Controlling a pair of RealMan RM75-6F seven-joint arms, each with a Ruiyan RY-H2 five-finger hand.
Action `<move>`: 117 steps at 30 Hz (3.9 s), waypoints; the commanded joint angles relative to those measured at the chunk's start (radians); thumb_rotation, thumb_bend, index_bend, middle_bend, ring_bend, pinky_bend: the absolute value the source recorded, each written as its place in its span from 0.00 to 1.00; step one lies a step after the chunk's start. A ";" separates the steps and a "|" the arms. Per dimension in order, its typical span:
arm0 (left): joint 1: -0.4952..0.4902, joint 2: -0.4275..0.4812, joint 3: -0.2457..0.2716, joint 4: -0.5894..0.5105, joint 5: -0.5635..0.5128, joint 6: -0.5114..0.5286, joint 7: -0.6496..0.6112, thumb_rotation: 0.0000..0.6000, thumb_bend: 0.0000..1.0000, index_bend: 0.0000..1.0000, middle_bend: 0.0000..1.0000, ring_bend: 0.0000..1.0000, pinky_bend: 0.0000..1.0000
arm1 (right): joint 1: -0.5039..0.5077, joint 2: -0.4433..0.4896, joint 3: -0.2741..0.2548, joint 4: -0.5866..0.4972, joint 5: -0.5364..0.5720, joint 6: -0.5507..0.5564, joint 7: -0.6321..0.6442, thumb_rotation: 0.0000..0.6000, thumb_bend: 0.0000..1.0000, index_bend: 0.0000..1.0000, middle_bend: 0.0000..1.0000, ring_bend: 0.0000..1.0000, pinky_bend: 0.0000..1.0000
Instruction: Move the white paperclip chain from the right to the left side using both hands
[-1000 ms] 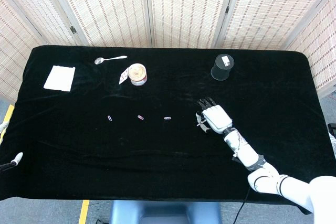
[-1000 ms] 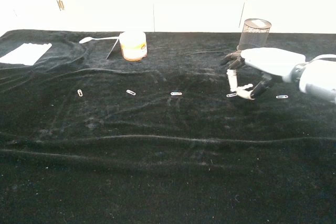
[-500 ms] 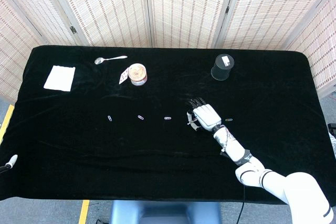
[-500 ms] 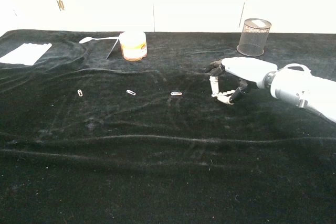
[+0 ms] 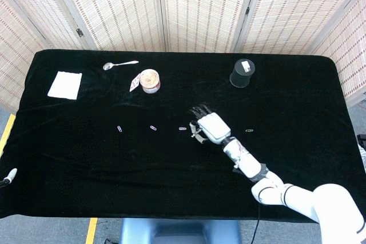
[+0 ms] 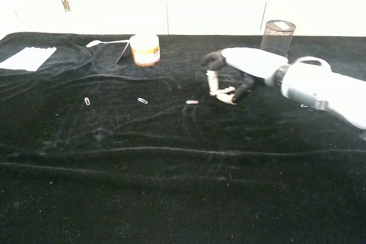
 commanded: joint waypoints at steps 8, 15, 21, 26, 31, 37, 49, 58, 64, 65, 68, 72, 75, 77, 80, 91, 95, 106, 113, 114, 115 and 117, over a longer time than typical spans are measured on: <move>0.026 0.011 0.002 0.015 0.009 0.026 -0.065 1.00 0.33 0.00 0.00 0.07 0.05 | 0.148 -0.152 0.076 0.109 0.058 -0.105 -0.075 1.00 0.66 0.90 0.16 0.08 0.00; 0.065 0.020 -0.009 0.047 -0.009 0.064 -0.168 1.00 0.33 0.00 0.00 0.07 0.05 | 0.246 -0.265 0.109 0.236 0.073 -0.154 -0.054 1.00 0.66 0.90 0.16 0.08 0.00; 0.083 0.021 -0.008 0.069 0.001 0.081 -0.215 1.00 0.33 0.00 0.00 0.07 0.05 | 0.318 -0.354 0.123 0.383 0.077 -0.190 0.004 1.00 0.66 0.90 0.16 0.08 0.00; 0.096 0.022 -0.012 0.084 -0.003 0.089 -0.253 1.00 0.34 0.00 0.00 0.07 0.05 | 0.372 -0.410 0.124 0.503 0.074 -0.232 0.086 1.00 0.66 0.90 0.16 0.08 0.00; 0.101 0.023 -0.016 0.101 -0.008 0.081 -0.283 1.00 0.34 0.00 0.00 0.07 0.05 | 0.424 -0.470 0.113 0.613 0.053 -0.234 0.174 1.00 0.66 0.90 0.16 0.08 0.00; 0.102 0.024 -0.020 0.114 -0.010 0.072 -0.302 1.00 0.34 0.00 0.00 0.07 0.05 | 0.467 -0.513 0.098 0.703 0.037 -0.237 0.265 1.00 0.66 0.90 0.16 0.08 0.00; 0.100 0.022 -0.025 0.117 -0.009 0.061 -0.296 1.00 0.34 0.00 0.00 0.07 0.05 | 0.455 -0.519 0.041 0.729 0.005 -0.182 0.314 1.00 0.66 0.90 0.16 0.08 0.00; 0.102 0.020 -0.027 0.104 -0.005 0.068 -0.274 1.00 0.34 0.00 0.00 0.07 0.05 | 0.320 -0.444 -0.025 0.522 -0.033 -0.023 0.156 1.00 0.66 0.90 0.16 0.08 0.00; 0.100 0.018 -0.026 0.098 -0.001 0.067 -0.255 1.00 0.35 0.00 0.00 0.07 0.05 | 0.231 -0.355 -0.061 0.318 -0.033 0.017 0.012 1.00 0.66 0.90 0.16 0.07 0.00; 0.099 0.018 -0.026 0.096 -0.001 0.066 -0.252 1.00 0.35 0.00 0.00 0.07 0.05 | 0.224 -0.344 -0.061 0.293 -0.027 0.012 -0.009 1.00 0.66 0.90 0.16 0.07 0.00; 0.097 0.018 -0.028 0.091 0.000 0.066 -0.243 1.00 0.35 0.00 0.00 0.07 0.05 | 0.218 -0.317 -0.048 0.234 -0.003 -0.024 -0.055 1.00 0.66 0.88 0.16 0.07 0.00; 0.098 0.016 -0.029 0.089 0.000 0.069 -0.238 1.00 0.35 0.00 0.00 0.06 0.05 | 0.230 -0.323 -0.029 0.244 -0.002 -0.026 -0.059 1.00 0.66 0.60 0.09 0.05 0.00; 0.099 0.017 -0.030 0.092 -0.002 0.067 -0.244 1.00 0.35 0.00 0.00 0.06 0.05 | 0.250 -0.338 -0.012 0.281 0.010 -0.063 -0.058 1.00 0.60 0.38 0.04 0.04 0.00; 0.101 0.017 -0.032 0.096 -0.008 0.067 -0.249 1.00 0.35 0.00 0.00 0.06 0.05 | 0.263 -0.335 -0.004 0.288 0.021 -0.098 -0.062 1.00 0.41 0.21 0.00 0.02 0.00; 0.102 0.016 -0.036 0.100 -0.013 0.066 -0.254 1.00 0.35 0.00 0.00 0.06 0.05 | 0.266 -0.331 0.001 0.284 0.024 -0.106 -0.068 1.00 0.27 0.05 0.00 0.00 0.00; 0.101 0.013 -0.032 0.103 -0.004 0.066 -0.245 1.00 0.35 0.00 0.00 0.06 0.05 | 0.201 -0.198 0.008 0.109 0.013 0.002 -0.116 1.00 0.25 0.00 0.00 0.00 0.00; 0.102 -0.001 -0.031 0.105 0.026 0.099 -0.229 1.00 0.35 0.00 0.00 0.06 0.06 | 0.050 0.053 -0.031 -0.231 0.033 0.126 -0.255 1.00 0.25 0.00 0.00 0.00 0.00; 0.054 -0.063 0.013 -0.033 0.109 0.098 0.138 1.00 0.35 0.00 0.02 0.11 0.21 | -0.522 0.556 -0.289 -0.681 0.020 0.722 -0.505 1.00 0.25 0.00 0.00 0.00 0.00; -0.049 -0.086 0.032 -0.205 0.114 -0.060 0.404 1.00 0.35 0.00 0.18 0.27 0.38 | -0.695 0.558 -0.311 -0.496 -0.063 0.907 -0.254 1.00 0.25 0.00 0.00 0.00 0.00; -0.065 -0.089 0.027 -0.231 0.095 -0.085 0.443 1.00 0.35 0.00 0.21 0.30 0.41 | -0.703 0.555 -0.308 -0.476 -0.075 0.915 -0.229 1.00 0.25 0.00 0.00 0.00 0.00; -0.081 -0.095 0.020 -0.254 0.074 -0.107 0.485 1.00 0.35 0.00 0.24 0.33 0.43 | -0.709 0.551 -0.305 -0.458 -0.085 0.922 -0.201 1.00 0.25 0.00 0.00 0.00 0.00; -0.116 -0.124 0.002 -0.293 0.036 -0.139 0.574 1.00 0.35 0.01 0.32 0.40 0.50 | -0.720 0.558 -0.307 -0.432 -0.097 0.910 -0.152 1.00 0.25 0.00 0.00 0.00 0.00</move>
